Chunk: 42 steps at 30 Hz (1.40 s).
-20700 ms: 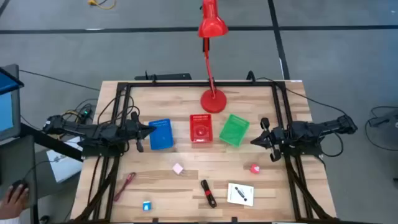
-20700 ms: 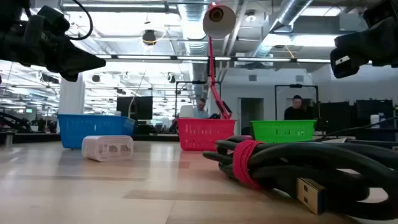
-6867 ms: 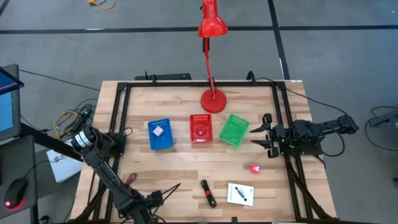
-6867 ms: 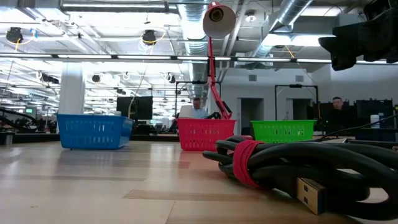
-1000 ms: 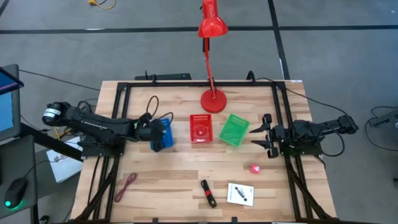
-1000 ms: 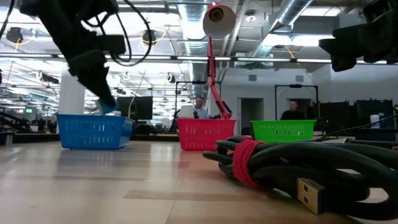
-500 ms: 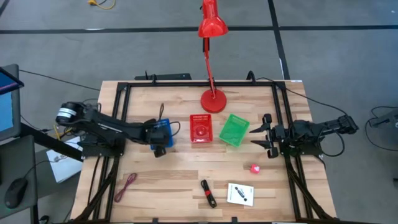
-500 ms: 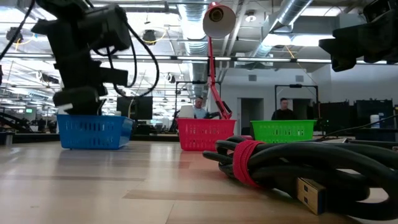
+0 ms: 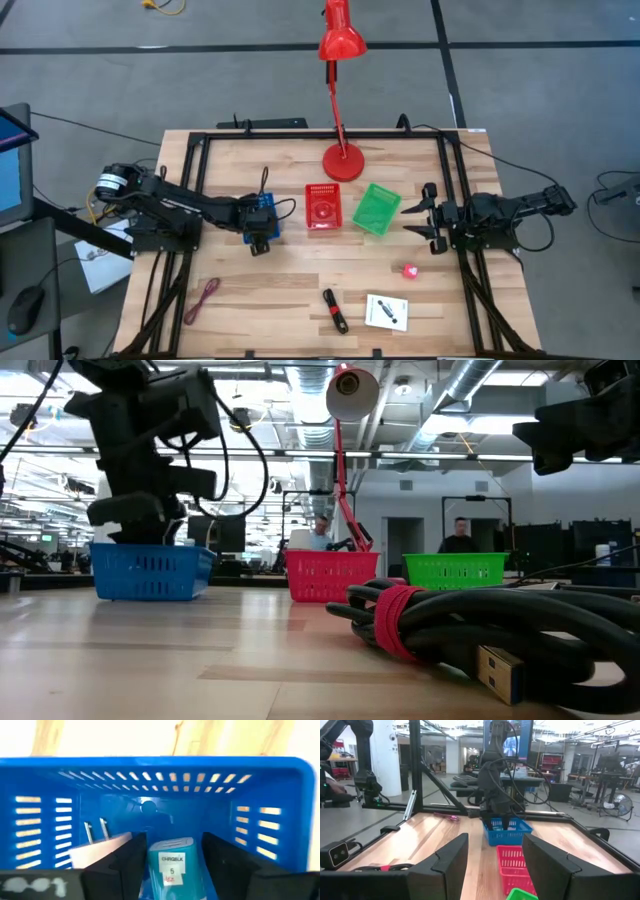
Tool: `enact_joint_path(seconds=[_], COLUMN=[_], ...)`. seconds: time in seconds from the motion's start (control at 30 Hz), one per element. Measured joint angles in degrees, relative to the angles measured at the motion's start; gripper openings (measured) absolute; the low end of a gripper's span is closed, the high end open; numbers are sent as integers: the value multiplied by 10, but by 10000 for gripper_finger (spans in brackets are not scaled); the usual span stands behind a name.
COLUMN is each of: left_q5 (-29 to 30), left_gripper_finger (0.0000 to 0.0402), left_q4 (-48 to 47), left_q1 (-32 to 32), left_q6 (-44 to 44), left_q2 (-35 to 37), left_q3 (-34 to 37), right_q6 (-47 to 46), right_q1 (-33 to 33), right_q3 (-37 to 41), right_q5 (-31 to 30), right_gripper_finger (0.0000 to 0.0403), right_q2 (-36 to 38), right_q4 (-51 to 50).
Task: Pick and place items into bin
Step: Put the blue charger adapter into the blue bin, then put the pink charger adapter into the blue bin
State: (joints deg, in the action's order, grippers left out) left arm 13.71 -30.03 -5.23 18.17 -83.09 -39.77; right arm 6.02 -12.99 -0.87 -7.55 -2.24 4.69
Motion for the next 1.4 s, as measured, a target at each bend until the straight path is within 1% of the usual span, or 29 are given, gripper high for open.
enact_joint_path(seconds=[0.17, 0.27, 0.37, 0.47, 0.57, 0.7, 0.83, 0.93, 1.0, 1.1, 1.17, 1.23, 1.3, 1.33, 1.4], left_q5=[11, 45, 83, 80, 76, 87, 142, 192, 216, 248, 277, 304, 325, 334, 351], left_gripper_finger=[202, 209, 210, 208, 205, 200, 193, 188, 186, 185, 184, 184, 184, 184, 184], left_q4=[-21, -59, -103, -123, -132, -143, -177, -213, -227, -238, -235, -233, -234, -234, -233], left_q1=[2, 8, 16, 22, 22, 22, 22, 22, 22, 22, 22, 22, 22, 22, 22], left_q6=[-28, -30, -28, -26, -28, -52, -78, -81, -92, -115, -126, -134, -134, -135, -134], left_q2=[0, 0, 0, 0, 0, 0, 0, 0, 1, 1, 1, 1, 1, 1, 1], left_q3=[-24, -35, -49, -68, -93, -139, -203, -252, -278, -309, -324, -337, -347, -350, -353], right_q6=[0, -6, -61, -94, -95, -95, -94, -83, -98, -162, -213, -269, -329, -355, -403], right_q1=[0, 0, -5, -5, -4, 1, 9, -3, -16, -31, -40, -52, -71, -82, -112], right_q3=[0, 0, 0, 0, 0, 0, -4, -43, -82, -157, -203, -238, -264, -273, -287], right_q5=[0, 1, 1, 2, -2, -17, -12, 27, 14, -26, -31, -12, 30, 45, 52], right_gripper_finger=[181, 180, 180, 180, 180, 181, 175, 167, 162, 160, 161, 162, 162, 161, 156], right_q2=[0, 0, 0, 0, 0, 0, 0, -7, -27, -81, -130, -191, -254, -285, -342], right_q4=[2, 16, 15, 15, 18, 20, 75, 55, -7, -130, -201, -246, -274, -278, -276])
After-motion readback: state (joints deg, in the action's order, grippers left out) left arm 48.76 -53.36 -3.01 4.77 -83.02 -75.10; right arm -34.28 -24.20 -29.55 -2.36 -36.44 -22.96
